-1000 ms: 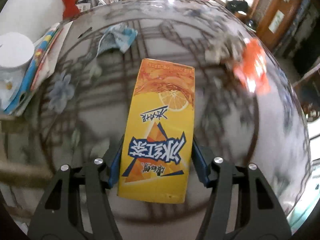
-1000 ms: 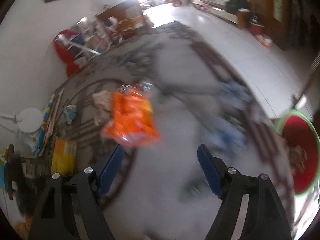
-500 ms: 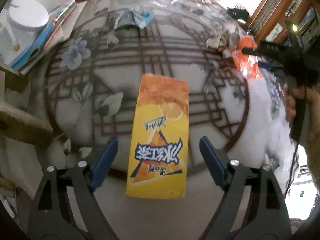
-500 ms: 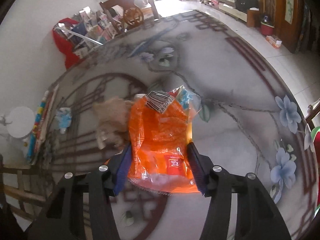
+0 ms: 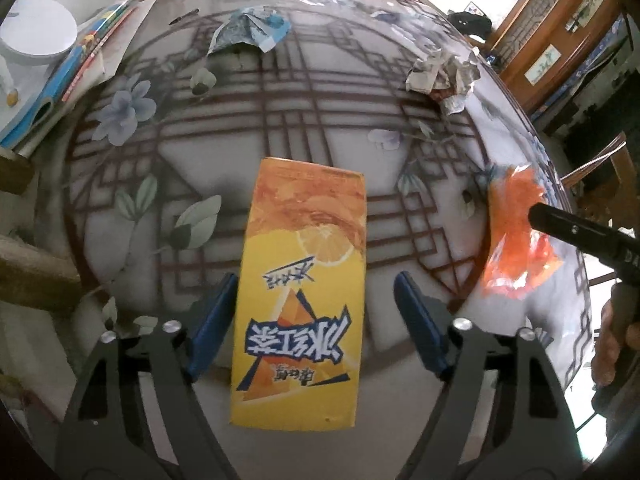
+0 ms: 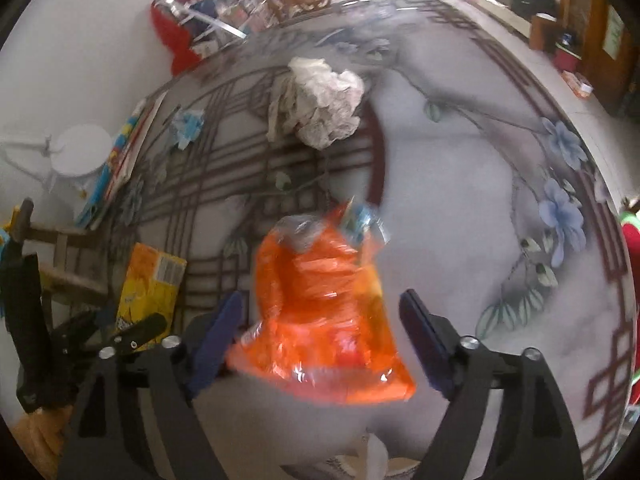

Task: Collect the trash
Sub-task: 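Grasp the yellow iced tea box with the left tool while the right tool grasps the orange plastic bag, then carry the iced tea box and orange bag over the red bucket with both tools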

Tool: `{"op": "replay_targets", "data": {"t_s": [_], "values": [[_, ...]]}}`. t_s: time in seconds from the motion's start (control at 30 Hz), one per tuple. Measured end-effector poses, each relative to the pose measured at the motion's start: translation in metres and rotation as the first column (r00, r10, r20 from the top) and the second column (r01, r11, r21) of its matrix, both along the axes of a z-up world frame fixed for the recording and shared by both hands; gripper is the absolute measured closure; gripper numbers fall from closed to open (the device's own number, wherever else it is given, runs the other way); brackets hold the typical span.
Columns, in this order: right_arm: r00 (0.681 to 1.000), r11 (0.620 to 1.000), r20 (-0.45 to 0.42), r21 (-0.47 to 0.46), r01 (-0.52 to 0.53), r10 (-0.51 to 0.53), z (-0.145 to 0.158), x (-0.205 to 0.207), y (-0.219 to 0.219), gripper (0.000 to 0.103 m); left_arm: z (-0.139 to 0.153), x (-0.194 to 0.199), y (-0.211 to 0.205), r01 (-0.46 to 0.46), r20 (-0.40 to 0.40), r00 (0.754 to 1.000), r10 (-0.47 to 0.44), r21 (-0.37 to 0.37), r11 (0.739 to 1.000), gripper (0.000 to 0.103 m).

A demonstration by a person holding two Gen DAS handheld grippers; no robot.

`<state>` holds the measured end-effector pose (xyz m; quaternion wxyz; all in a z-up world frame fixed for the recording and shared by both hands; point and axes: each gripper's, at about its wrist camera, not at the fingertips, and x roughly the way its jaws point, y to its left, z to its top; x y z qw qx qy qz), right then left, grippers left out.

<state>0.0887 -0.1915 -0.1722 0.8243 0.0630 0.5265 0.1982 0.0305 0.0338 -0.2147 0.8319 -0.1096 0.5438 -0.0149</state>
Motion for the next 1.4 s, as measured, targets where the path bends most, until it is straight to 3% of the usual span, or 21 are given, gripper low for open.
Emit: {"op": "replay_targets", "data": {"t_s": [0.1,0.2,0.37,0.43,0.53,0.67,0.83,1.17,1.4], "values": [[0.999,0.999,-0.008,0.011,0.046,-0.046,-0.003,0.003,0.002,0.023,0.000,-0.002,0.001,-0.017,-0.007,1.000,0.017,-0.007,1.000,0.040],[0.998,0.999,-0.038,0.023,0.047,-0.046,-0.009,0.003,0.009,0.023,0.003,-0.006,0.001,-0.031,-0.001,1.000,0.031,-0.013,0.999,0.041],[1.000,1.000,-0.014,-0.012,0.011,-0.011,-0.015,0.000,0.026,0.023,0.005,-0.011,-0.002,-0.035,0.005,0.999,0.035,-0.001,0.999,0.045],[1.000,0.999,-0.022,-0.042,-0.021,0.020,-0.020,-0.001,0.033,0.037,0.006,-0.011,-0.003,-0.036,0.005,0.999,0.036,-0.003,0.999,0.045],[1.000,0.999,0.008,-0.024,-0.023,0.023,-0.013,-0.008,0.030,0.039,0.010,-0.016,-0.002,-0.045,0.017,0.999,0.045,-0.010,0.999,0.045],[0.994,1.000,0.107,-0.004,-0.028,0.028,0.012,-0.023,0.016,0.039,0.021,-0.022,-0.003,-0.051,0.038,0.998,0.052,-0.016,0.999,0.045],[0.986,1.000,0.168,0.006,-0.009,0.007,0.033,-0.039,-0.009,0.039,0.043,-0.021,-0.006,-0.066,0.082,0.994,0.069,-0.044,0.997,0.045],[0.957,0.982,0.230,0.108,0.156,-0.177,0.075,-0.060,-0.070,0.038,0.093,-0.014,-0.046,0.021,0.216,0.976,-0.012,-0.037,0.999,0.045],[0.935,0.966,0.253,0.144,0.216,-0.247,0.083,-0.067,-0.104,0.038,0.104,-0.012,-0.077,0.075,0.240,0.968,-0.069,-0.016,0.997,0.045]]}}
